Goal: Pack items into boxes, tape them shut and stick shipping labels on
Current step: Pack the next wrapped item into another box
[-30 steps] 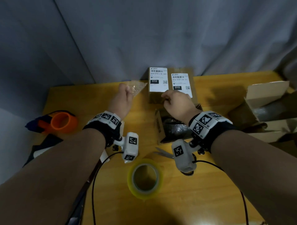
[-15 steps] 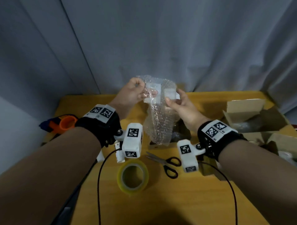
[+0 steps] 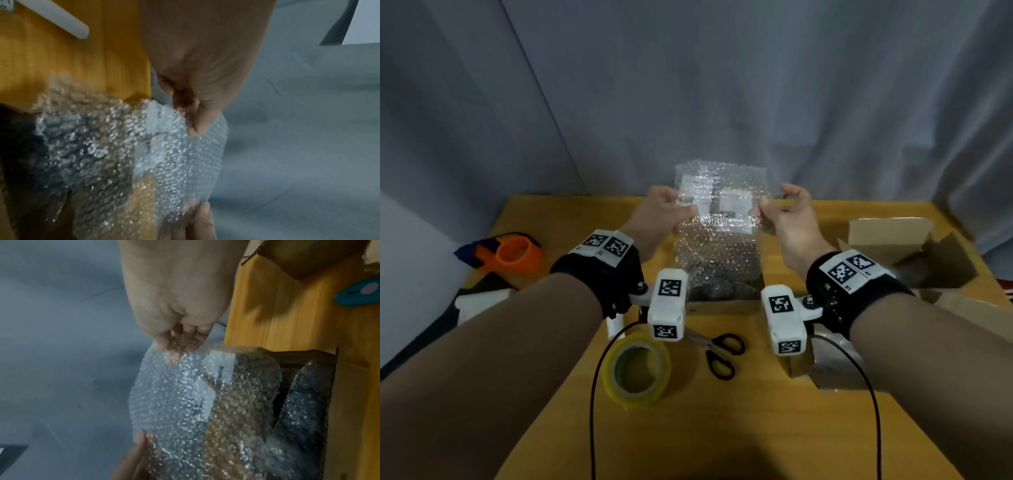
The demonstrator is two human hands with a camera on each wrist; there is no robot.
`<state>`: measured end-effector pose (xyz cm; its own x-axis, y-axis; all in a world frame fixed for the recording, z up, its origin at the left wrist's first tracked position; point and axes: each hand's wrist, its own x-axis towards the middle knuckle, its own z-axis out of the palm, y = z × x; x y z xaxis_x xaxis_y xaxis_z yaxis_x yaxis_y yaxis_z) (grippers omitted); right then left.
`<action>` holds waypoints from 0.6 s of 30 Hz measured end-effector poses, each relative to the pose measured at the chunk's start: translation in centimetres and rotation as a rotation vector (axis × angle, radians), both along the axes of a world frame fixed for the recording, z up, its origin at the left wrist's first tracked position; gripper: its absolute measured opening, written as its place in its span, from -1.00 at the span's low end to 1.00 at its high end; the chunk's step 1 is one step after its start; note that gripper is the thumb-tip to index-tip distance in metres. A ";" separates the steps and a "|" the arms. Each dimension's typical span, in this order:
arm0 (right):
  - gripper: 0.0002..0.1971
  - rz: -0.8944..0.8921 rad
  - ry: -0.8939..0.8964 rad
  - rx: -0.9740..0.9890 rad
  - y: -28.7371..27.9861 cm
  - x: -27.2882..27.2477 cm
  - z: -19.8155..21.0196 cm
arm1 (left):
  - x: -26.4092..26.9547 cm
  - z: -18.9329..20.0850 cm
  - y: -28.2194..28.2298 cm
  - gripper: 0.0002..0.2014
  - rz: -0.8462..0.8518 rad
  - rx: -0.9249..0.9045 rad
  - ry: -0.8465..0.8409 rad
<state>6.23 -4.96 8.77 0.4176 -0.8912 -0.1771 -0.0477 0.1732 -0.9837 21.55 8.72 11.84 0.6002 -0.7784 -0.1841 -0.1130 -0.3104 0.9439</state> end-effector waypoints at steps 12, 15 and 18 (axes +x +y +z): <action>-0.33 0.572 0.629 -0.486 0.0 -0.4 0.3 | -0.1 -0.2 -0.5 -0.49 -0.319 0.259 -0.497; -0.81 0.521 0.676 -0.564 -0.5 -0.4 0.0 | 0.7 -0.5 -0.7 -0.95 -0.398 0.367 -0.720; -0.82 0.436 0.689 -0.621 -0.8 -0.5 0.0 | 1.1 -1.7 -0.6 -0.88 -0.152 0.320 -0.750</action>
<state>5.73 -5.75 8.81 0.7091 -0.7025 -0.0599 -0.5732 -0.5250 -0.6292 22.66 8.13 10.19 0.5446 -0.8387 -0.0028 -0.7394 -0.4817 0.4703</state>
